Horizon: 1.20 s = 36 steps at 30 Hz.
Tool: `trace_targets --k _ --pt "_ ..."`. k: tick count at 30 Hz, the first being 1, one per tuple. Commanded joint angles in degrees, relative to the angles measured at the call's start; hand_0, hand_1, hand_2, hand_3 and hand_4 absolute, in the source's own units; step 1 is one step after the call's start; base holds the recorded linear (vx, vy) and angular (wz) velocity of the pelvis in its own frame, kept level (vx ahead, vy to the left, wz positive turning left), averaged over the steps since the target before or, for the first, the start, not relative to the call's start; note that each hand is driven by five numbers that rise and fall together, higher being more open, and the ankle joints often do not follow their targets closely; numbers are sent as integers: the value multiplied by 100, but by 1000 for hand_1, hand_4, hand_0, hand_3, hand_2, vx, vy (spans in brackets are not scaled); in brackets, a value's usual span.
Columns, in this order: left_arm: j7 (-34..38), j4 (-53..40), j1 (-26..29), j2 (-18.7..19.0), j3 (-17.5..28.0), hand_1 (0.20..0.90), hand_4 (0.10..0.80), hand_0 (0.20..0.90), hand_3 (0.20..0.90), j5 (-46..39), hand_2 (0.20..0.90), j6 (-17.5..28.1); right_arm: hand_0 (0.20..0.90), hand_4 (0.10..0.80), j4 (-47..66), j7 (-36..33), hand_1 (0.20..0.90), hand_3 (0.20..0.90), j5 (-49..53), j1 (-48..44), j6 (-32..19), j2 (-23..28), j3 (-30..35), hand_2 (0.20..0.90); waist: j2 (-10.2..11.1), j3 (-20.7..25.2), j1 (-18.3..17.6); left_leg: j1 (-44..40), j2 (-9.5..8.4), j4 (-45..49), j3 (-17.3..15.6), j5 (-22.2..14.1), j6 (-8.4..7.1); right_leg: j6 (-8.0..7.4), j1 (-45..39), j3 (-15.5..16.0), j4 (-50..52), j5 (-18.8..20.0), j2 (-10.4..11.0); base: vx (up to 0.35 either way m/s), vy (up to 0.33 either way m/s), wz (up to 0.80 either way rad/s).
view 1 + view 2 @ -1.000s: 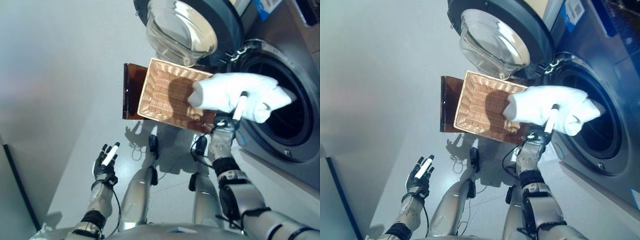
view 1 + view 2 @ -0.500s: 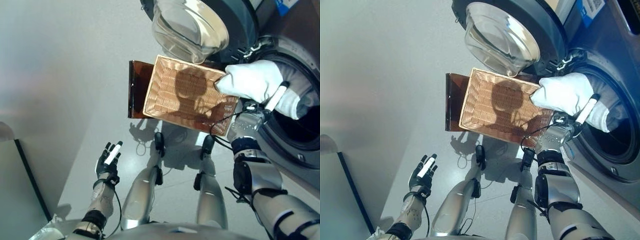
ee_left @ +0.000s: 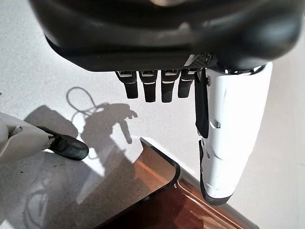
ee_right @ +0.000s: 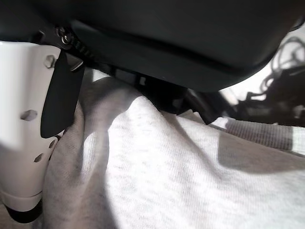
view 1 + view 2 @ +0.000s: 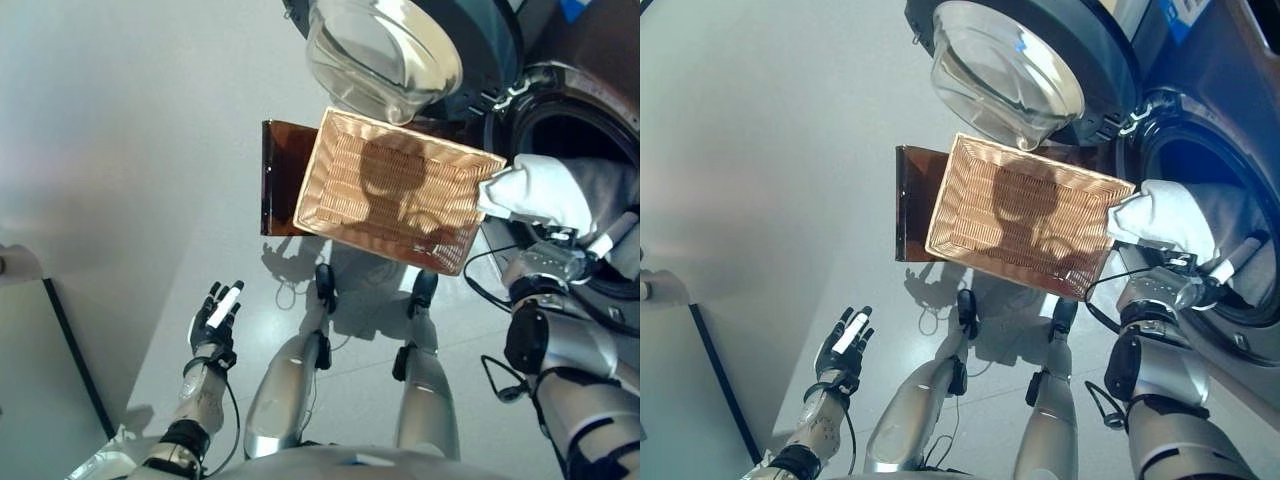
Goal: Pick up the clothes and place them into the washing machine
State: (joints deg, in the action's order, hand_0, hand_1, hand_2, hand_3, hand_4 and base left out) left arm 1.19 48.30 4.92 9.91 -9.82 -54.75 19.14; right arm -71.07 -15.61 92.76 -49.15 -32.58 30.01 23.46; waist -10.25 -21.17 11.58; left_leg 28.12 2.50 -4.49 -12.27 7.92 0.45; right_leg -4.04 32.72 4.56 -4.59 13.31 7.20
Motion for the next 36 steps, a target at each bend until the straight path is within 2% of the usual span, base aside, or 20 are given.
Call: trace_targets --k 1,12,18,27,31,36 --pt "24 -83 -246 297 -70 900 800 900 900 -231 900 257 200 300 25 -38 200 200 -81 -193 -416 1060 -90 200 -523 354 44 130 -75 -51 250 -122 -331 -283 -41 42 548 -427 -283 0 0 0" --pt "34 -88 -385 408 37 900 800 900 900 -208 900 256 200 300 -33 -252 200 200 -219 -425 -584 1939 -17 200 -537 401 -22 197 -61 -51 224 -111 -327 -297 41 38 550 -418 -292 3 3 -1" --pt "39 -151 -426 440 -50 900 800 900 900 -191 900 259 200 300 256 -381 200 200 -206 -834 -846 2147 -136 200 -598 406 -32 216 -60 -51 206 -113 -339 -299 86 -18 560 -417 -290 1 3 -1" --pt "1 -242 -449 480 -114 900 800 900 900 -169 900 271 200 300 656 -340 200 200 -193 -1511 -903 1958 -530 200 -797 403 56 304 -74 -51 142 -81 -341 -299 247 -97 637 -454 -262 2 -6 -5" --pt "-28 -303 -448 473 -138 900 800 900 900 -167 900 280 200 300 1059 -132 200 200 51 -1800 -1152 1741 -526 200 -970 447 146 340 -103 -51 153 -103 -365 -306 317 -146 696 -535 -232 43 -23 -6" --pt "-11 -256 -413 476 -84 900 800 900 900 -161 900 339 200 300 1511 76 200 200 195 -2010 -1472 1608 -531 200 -1071 520 187 397 -134 -51 161 -81 -388 -301 421 -189 759 -591 -203 46 -19 2"
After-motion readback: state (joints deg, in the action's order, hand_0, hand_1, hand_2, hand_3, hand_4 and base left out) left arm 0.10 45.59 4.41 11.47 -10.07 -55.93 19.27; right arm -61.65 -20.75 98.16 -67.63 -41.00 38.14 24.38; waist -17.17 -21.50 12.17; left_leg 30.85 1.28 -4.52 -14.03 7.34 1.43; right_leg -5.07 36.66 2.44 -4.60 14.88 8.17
